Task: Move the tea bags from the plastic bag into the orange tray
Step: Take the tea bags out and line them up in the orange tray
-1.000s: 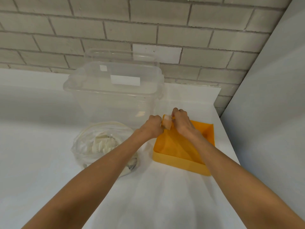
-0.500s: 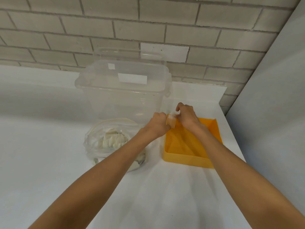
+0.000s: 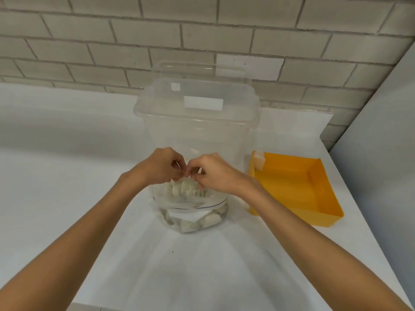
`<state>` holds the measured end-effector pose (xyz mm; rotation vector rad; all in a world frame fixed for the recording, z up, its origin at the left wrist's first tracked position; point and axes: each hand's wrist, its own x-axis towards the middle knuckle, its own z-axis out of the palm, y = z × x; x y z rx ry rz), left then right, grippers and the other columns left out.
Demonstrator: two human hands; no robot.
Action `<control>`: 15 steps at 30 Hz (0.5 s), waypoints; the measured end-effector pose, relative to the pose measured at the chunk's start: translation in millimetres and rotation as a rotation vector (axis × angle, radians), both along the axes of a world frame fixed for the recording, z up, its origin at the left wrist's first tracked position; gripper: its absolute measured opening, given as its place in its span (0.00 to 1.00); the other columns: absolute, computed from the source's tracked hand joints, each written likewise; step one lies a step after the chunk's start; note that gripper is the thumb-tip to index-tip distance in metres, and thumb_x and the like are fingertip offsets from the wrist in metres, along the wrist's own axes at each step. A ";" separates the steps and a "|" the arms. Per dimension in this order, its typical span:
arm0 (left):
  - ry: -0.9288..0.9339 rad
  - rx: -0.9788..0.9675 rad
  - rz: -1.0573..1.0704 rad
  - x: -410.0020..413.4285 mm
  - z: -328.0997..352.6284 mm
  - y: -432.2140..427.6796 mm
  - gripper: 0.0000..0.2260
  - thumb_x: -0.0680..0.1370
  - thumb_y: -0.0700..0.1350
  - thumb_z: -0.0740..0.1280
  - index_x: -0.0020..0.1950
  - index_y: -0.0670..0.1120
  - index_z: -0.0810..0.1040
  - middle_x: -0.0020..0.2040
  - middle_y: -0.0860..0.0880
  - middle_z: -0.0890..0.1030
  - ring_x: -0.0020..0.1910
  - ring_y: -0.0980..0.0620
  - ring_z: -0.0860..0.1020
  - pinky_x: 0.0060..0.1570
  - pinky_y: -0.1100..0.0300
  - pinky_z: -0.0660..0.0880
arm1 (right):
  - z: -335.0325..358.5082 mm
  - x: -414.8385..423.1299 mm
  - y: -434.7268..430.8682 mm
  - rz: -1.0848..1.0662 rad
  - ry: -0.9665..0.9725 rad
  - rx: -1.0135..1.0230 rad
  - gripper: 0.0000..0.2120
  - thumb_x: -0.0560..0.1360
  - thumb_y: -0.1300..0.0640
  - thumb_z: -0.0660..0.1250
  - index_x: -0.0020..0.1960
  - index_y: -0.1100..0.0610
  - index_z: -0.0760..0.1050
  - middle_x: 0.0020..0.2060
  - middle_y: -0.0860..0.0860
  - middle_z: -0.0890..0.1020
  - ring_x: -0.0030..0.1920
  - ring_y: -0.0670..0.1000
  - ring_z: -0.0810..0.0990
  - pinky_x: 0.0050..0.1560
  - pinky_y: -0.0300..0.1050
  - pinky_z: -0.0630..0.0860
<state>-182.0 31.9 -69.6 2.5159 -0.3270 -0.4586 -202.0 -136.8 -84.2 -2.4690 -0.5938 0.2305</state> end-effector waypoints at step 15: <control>0.084 -0.547 -0.019 -5.8 -1.7 30.5 0.08 0.78 0.47 0.67 0.55 0.48 0.80 0.51 0.46 0.83 0.52 0.53 0.81 0.52 0.58 0.79 | 39.5 12.4 -9.7 -0.224 0.191 0.260 0.01 0.76 0.61 0.67 0.47 0.57 0.76 0.35 0.49 0.82 0.35 0.49 0.82 0.32 0.38 0.74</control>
